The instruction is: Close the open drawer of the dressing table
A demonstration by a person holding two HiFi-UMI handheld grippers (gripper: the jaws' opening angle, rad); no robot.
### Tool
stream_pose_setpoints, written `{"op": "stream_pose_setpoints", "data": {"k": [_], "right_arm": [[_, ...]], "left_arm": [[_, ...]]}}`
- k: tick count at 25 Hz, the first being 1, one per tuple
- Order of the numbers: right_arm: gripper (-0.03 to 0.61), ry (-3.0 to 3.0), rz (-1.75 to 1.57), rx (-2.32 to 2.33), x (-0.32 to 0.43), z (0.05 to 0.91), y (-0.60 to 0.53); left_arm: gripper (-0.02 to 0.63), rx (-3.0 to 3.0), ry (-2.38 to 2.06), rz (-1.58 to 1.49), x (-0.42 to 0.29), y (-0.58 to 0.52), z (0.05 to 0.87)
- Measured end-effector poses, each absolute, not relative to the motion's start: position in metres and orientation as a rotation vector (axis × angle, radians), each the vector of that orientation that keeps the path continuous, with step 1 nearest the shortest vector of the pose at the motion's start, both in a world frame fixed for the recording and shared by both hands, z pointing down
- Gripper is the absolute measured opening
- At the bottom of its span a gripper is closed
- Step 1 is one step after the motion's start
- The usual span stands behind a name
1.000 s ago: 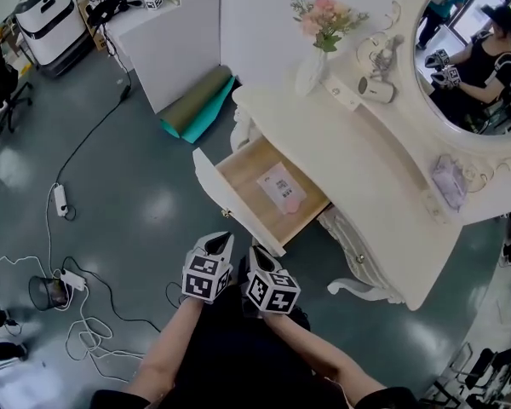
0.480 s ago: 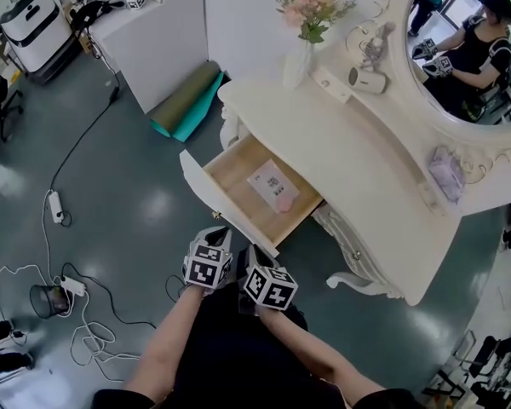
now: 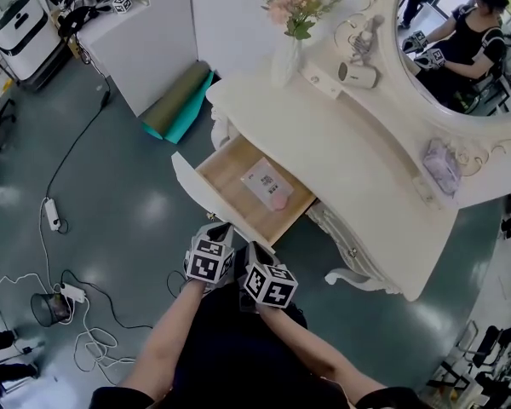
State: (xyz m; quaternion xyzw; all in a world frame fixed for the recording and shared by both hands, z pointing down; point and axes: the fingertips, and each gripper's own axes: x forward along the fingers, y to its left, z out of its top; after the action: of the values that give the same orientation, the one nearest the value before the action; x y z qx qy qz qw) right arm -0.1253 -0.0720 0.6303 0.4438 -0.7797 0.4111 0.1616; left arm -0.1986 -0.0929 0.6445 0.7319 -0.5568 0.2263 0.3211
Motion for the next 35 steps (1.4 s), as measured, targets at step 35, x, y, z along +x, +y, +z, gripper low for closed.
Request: {"op": "stream_pose_setpoints", "data": {"k": [35], "right_arm": [[0.017,-2.126,1.179,1.29,-0.098,0.64,-0.153]], "left_arm": [[0.014,1.993,-1.336,0.615,-0.159,-0.177,0.649]]}}
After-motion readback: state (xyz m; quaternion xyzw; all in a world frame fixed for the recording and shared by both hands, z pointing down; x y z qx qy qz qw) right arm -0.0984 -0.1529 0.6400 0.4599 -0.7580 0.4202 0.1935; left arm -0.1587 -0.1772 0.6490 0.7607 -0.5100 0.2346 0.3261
